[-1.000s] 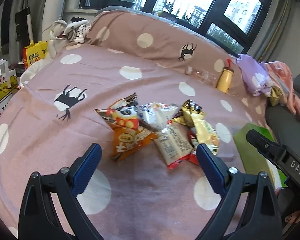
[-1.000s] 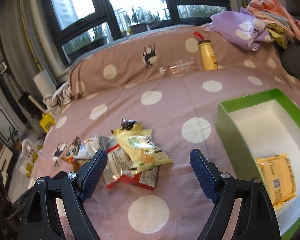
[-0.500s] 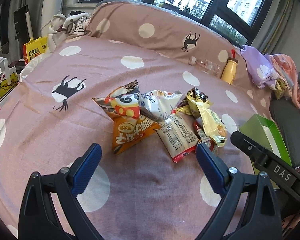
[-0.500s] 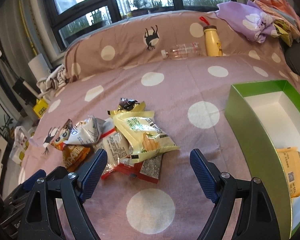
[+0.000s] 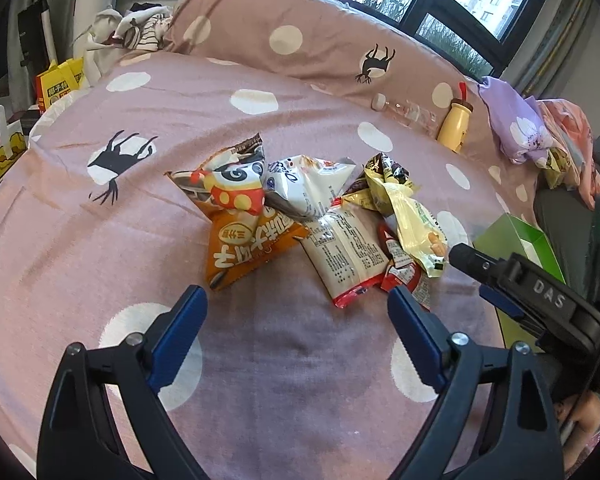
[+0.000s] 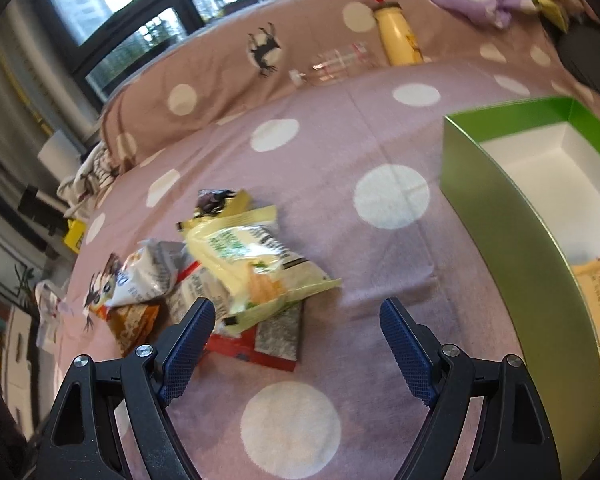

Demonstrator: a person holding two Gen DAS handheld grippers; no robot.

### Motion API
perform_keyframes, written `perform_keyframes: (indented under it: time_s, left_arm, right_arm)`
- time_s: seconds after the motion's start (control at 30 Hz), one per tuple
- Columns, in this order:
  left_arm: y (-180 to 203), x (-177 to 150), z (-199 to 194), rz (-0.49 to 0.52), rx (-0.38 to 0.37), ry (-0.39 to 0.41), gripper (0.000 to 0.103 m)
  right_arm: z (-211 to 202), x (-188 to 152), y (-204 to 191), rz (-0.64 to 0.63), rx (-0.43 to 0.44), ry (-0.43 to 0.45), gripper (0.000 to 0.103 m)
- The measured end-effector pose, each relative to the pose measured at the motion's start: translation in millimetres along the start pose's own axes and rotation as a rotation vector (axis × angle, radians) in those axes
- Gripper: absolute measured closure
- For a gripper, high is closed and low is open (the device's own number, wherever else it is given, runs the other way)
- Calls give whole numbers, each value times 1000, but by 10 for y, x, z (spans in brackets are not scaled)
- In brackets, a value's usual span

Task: Organize snacks
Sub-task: 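Move the open right gripper onto the pale yellow snack bag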

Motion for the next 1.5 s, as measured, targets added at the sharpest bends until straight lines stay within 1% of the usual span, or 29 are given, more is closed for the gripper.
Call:
perform_keyframes:
  time_s: [0.1, 0.17, 0.23, 0.3, 0.37, 0.43, 0.47, 0.5, 0.53, 0.57, 0.6, 0.67, 0.7, 0.73, 0.8, 0.87, 0.93, 1.0, 1.03, 1.1, 1.13, 1.23, 1.3, 1.33, 1.37, 1.4, 1.43, 1.5]
  left_arm:
    - [-7, -7, 31, -15, -11, -25, 14]
    - [0, -24, 57, -21, -18, -47, 18]
    - [19, -40, 66, -20, -25, -59, 21]
    - [26, -46, 61, -18, -26, -61, 23]
    - [29, -48, 57, -21, -31, -61, 23]
    - [29, -46, 58, -30, -52, -70, 23]
    - [32, -47, 66, -36, -70, -78, 23]
    - [30, -49, 77, -46, -90, -90, 23]
    - [24, -48, 83, -54, -94, -95, 23]
    - [13, -48, 79, -58, -85, -92, 23]
    - [24, -47, 72, -57, -73, -87, 23]
    - [20, -54, 58, -47, -50, -79, 23]
    - [19, -55, 51, -48, -53, -79, 23]
    - [16, -54, 44, -53, -59, -78, 23]
    - [-4, -46, 32, -65, -65, -73, 23]
    - [-42, -38, 17, -76, -59, -68, 23]
    - [-87, -24, -6, -89, -46, -60, 23]
    - [-118, -9, -35, -98, -50, -53, 23]
    - [-132, -10, -49, -106, -64, -52, 23]
    - [-151, -11, -73, -122, -96, -55, 23]
    - [-150, -8, -82, -123, -100, -53, 23]
    - [-135, -5, -89, -112, -92, -50, 23]
    - [-114, -16, -79, -103, -86, -55, 23]
    - [-106, -20, -76, -97, -85, -57, 24]
    - [-99, -22, -77, -92, -86, -57, 25]
    - [-98, -17, -75, -93, -88, -57, 25]
    - [-103, -14, -76, -99, -92, -57, 26]
    - [-104, -8, -78, -107, -101, -59, 27]
  right_arm:
    - [71, 55, -9, 5, 29, -19, 18]
    - [110, 119, -68, -16, 55, -20, 18]
    - [170, 179, -134, -37, 92, -27, 18]
    - [290, 231, -217, -70, 145, -51, 18]
    - [393, 244, -255, -96, 161, -62, 18]
    - [457, 245, -254, -114, 142, -59, 18]
    - [494, 229, -250, -118, 136, -59, 20]
    - [512, 215, -248, -122, 135, -60, 23]
    - [516, 206, -241, -127, 132, -62, 33]
    - [525, 187, -247, -138, 122, -65, 38]
    - [516, 178, -257, -146, 119, -62, 40]
    - [470, 163, -264, -167, 112, -44, 55]
    - [445, 158, -266, -172, 105, -40, 57]
    - [406, 146, -283, -176, 104, -36, 62]
    - [283, 96, -349, -184, 129, -29, 67]
    - [176, 21, -410, -188, 144, -30, 69]
    - [103, -75, -458, -193, 162, -37, 69]
    - [53, -235, -514, -203, 174, -85, 69]
    - [60, -286, -521, -199, 171, -110, 69]
    - [80, -467, -541, -196, 157, -192, 69]
    - [81, -503, -546, -201, 153, -201, 69]
    - [157, -624, -547, -213, 83, -251, 69]
    - [197, -621, -548, -208, 79, -265, 67]
    - [195, -619, -546, -205, 81, -271, 62]
    - [191, -619, -530, -201, 75, -285, 52]
    - [174, -618, -517, -201, 67, -288, 46]
    - [137, -596, -499, -203, 59, -278, 36]
    - [15, -522, -442, -189, 69, -232, 32]
Point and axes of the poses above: each gripper's, at about its wrist camera, not at the fingertips, and z roughly the way its jaws point, y to its right, x to its top, the point moved 7 cm from there along z, roughly the way its jaws point, and after that the axes turned 9 degrees about -y, right-handed, at the moved point
